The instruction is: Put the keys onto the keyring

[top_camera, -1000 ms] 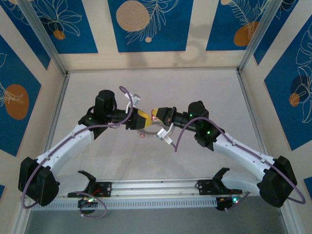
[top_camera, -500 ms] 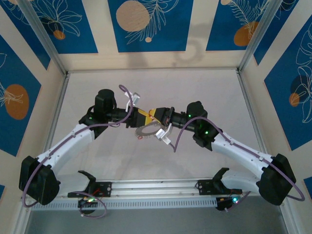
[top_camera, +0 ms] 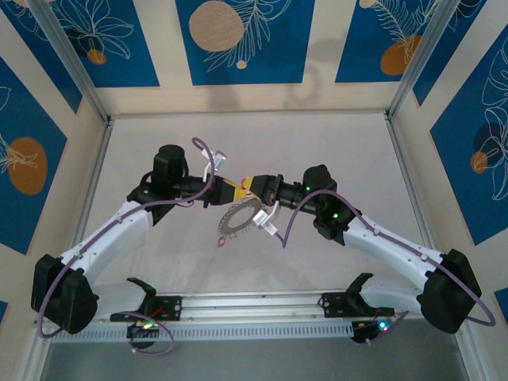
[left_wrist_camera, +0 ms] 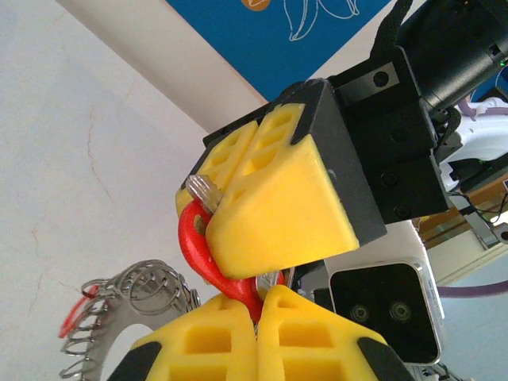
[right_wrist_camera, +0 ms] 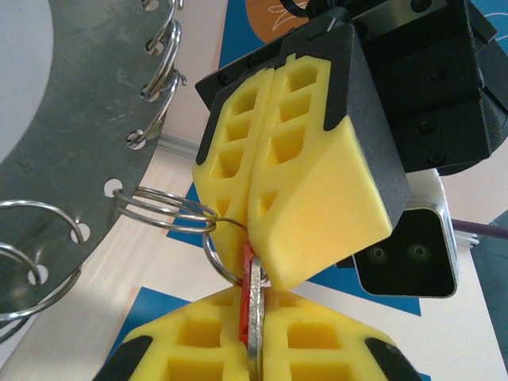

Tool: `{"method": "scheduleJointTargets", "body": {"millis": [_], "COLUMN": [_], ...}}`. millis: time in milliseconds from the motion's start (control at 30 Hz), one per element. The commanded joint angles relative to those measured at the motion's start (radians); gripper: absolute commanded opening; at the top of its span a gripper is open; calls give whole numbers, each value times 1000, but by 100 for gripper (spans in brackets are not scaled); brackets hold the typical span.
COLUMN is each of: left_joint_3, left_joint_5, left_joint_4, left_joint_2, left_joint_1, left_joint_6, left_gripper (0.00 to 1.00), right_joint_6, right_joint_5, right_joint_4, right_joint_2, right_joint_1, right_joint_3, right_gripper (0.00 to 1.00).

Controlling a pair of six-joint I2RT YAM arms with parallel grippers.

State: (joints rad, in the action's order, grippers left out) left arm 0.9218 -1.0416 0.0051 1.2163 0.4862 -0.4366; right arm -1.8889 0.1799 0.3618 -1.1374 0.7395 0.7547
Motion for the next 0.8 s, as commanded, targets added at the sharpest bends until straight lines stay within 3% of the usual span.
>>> {"method": "scheduleJointTargets", "body": {"millis": [0,233,433,633,767], "left_joint_3": [37,46,43,31,30], "left_joint_5": [-32,5,53,104,144], "left_joint_4": [19,-1,-31,-22,-40], "left_joint_2": [5,14,31,16,12], "left_joint_1": [5,5,5,6,13], "left_joint_6": [26,36,112,199,283], "left_gripper": [0,0,0,0,0], "right_joint_6": [1,-12,65,265,482], "right_joint_5": [9,-3,-15,73,144], "right_joint_4": [-40,-87,-79,-86,-56], "right_joint_2": [-2,1,14,65,80], "right_joint_1": [9,-7,-55,-138,-177], "right_joint_3": [16,18,2,-53,-83], "right_gripper": [16,23,35,40,41]}}
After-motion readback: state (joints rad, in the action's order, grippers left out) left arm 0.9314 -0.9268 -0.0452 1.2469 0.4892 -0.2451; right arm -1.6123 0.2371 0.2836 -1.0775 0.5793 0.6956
